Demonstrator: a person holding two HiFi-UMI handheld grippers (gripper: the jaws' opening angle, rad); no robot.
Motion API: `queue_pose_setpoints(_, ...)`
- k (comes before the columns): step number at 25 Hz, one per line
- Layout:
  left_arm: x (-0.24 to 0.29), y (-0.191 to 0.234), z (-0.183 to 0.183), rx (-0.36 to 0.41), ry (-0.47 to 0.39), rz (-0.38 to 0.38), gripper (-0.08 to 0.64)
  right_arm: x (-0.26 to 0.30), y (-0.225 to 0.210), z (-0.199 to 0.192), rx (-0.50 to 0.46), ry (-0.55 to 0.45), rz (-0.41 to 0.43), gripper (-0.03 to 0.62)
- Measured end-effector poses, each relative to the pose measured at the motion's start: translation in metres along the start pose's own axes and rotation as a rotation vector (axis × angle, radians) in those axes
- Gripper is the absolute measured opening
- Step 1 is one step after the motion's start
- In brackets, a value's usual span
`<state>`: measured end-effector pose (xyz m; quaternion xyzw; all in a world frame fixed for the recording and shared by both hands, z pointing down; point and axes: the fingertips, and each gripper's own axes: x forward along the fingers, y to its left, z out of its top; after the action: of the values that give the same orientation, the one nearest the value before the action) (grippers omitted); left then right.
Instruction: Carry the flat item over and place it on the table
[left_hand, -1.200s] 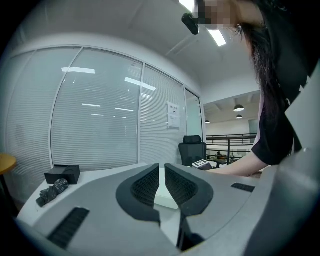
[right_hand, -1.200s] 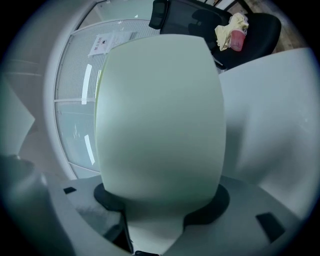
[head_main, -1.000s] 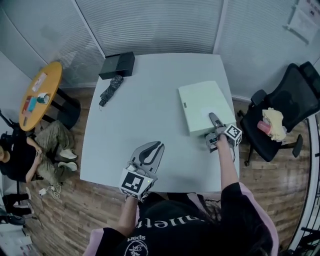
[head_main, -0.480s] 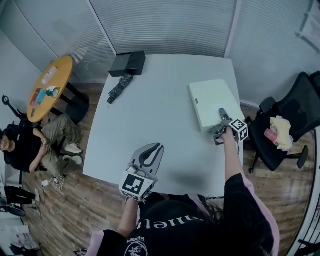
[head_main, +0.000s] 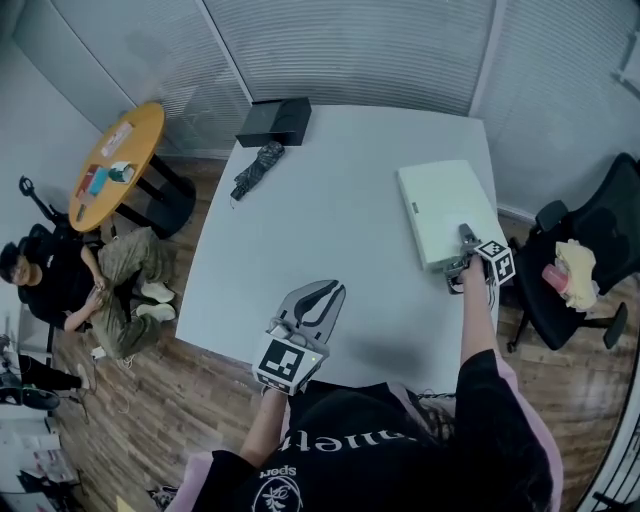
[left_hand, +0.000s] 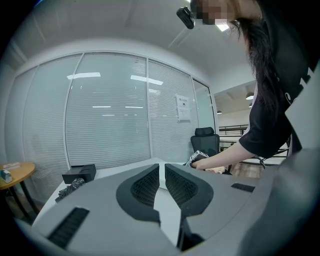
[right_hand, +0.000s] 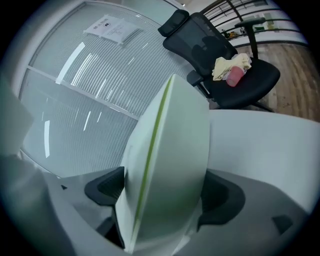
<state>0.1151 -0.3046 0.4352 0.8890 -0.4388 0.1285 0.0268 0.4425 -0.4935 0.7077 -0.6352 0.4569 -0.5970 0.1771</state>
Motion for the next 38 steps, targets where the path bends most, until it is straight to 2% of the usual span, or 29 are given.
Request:
queue_pose_setpoints(10,-0.002,0.019,0.001,-0.009,-0.021,0.023,0.052,-0.008,-0.023,-0.016,0.044,0.052,-0.143,0.437)
queue_pose_setpoints(13,0.000,0.022,0.001,-0.016,-0.026,0.019,0.052,-0.015,-0.023,-0.013,0.027,0.041,-0.140,0.437)
queue_pose_setpoints(16,0.003,0.025,0.003,-0.023,-0.037,0.016,0.052,-0.022,-0.014,-0.015,0.027,0.056,-0.087,0.436)
queue_pose_setpoints(23,0.009,0.022,0.007,-0.040,-0.066,-0.016,0.052,-0.050,0.018,-0.031,-0.052,0.102,0.053,0.434)
queue_pose_setpoints(26,0.004,0.020,0.007,-0.042,-0.071,-0.023,0.052,-0.069,0.042,-0.053,-0.108,0.151,0.160,0.434)
queue_pose_setpoints(33,-0.019,0.030,0.004,-0.049,-0.077,-0.022,0.052,-0.129,0.116,-0.124,-0.215,0.282,0.477,0.433)
queue_pose_setpoints(38,-0.045,0.040,-0.002,-0.057,-0.077,-0.032,0.052,-0.178,0.161,-0.177,-0.350,0.306,0.623,0.431)
